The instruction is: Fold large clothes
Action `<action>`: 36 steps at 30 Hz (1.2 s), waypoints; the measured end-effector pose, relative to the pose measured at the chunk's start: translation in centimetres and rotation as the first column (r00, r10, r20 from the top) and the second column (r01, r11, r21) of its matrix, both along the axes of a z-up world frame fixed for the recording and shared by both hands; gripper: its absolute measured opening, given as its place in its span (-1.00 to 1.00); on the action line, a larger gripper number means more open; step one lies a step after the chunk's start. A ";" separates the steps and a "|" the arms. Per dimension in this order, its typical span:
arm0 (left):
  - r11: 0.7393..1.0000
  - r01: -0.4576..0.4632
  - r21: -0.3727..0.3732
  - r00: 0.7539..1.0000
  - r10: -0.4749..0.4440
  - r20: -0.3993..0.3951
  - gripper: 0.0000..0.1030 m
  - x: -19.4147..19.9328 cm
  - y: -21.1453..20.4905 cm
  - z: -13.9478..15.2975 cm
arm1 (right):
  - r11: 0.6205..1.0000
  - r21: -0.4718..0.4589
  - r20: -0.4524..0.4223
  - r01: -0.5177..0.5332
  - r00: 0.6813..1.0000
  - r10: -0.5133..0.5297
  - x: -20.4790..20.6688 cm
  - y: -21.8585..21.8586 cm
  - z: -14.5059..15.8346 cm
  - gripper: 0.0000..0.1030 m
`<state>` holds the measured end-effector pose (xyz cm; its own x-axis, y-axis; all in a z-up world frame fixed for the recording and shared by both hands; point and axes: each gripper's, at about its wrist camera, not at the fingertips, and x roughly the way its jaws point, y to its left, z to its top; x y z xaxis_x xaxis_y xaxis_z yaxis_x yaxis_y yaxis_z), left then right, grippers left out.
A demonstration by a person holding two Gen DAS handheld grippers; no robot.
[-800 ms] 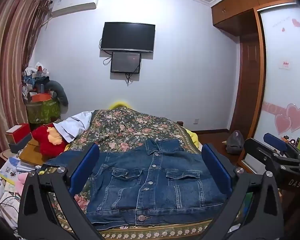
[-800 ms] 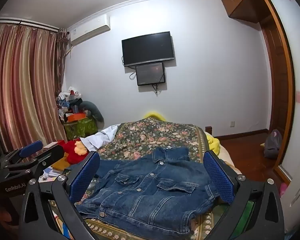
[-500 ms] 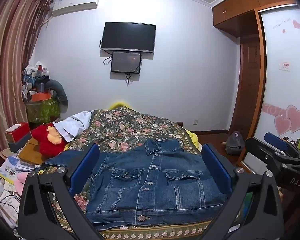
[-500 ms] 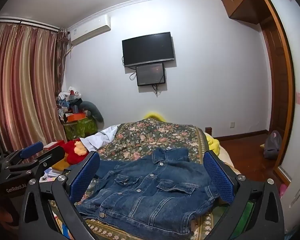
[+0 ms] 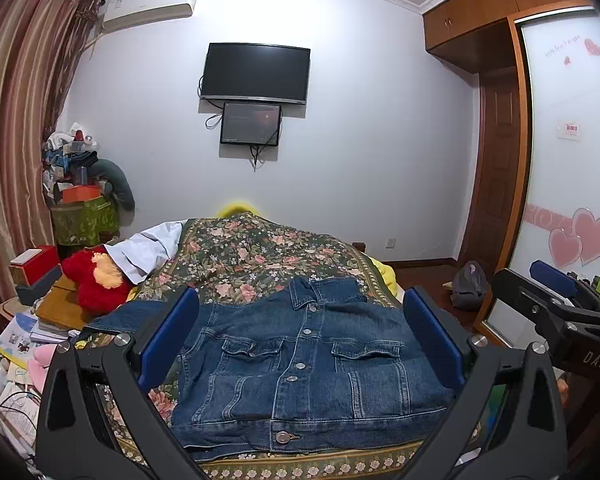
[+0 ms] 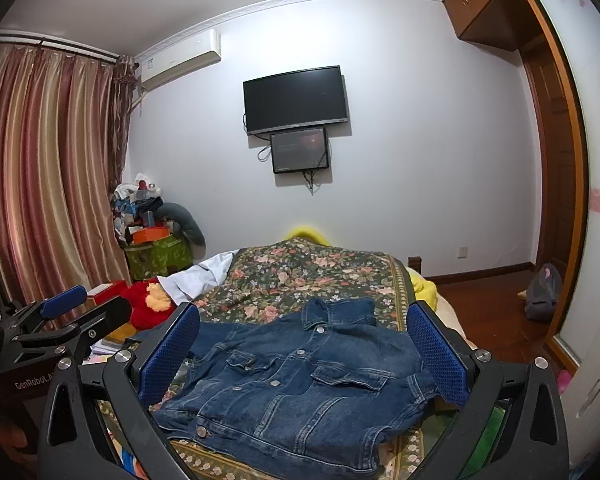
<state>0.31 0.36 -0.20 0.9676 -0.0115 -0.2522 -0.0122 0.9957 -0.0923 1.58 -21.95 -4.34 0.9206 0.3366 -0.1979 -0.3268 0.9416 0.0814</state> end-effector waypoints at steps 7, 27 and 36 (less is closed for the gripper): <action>1.000 0.000 0.002 1.000 0.000 -0.001 1.00 0.0 -0.1 0.0 | 1.000 -0.002 0.001 0.000 1.000 0.000 -0.1 0.1 -0.1 1.00; 1.000 -0.002 0.004 1.000 0.002 0.001 1.00 0.5 0.0 -0.5 | 1.000 -0.002 -0.002 0.001 1.000 -0.001 0.2 0.1 0.1 1.00; 1.000 -0.002 0.003 1.000 0.002 0.000 1.00 0.4 0.0 -0.4 | 1.000 -0.001 -0.003 0.000 1.000 0.000 -0.1 0.2 0.0 1.00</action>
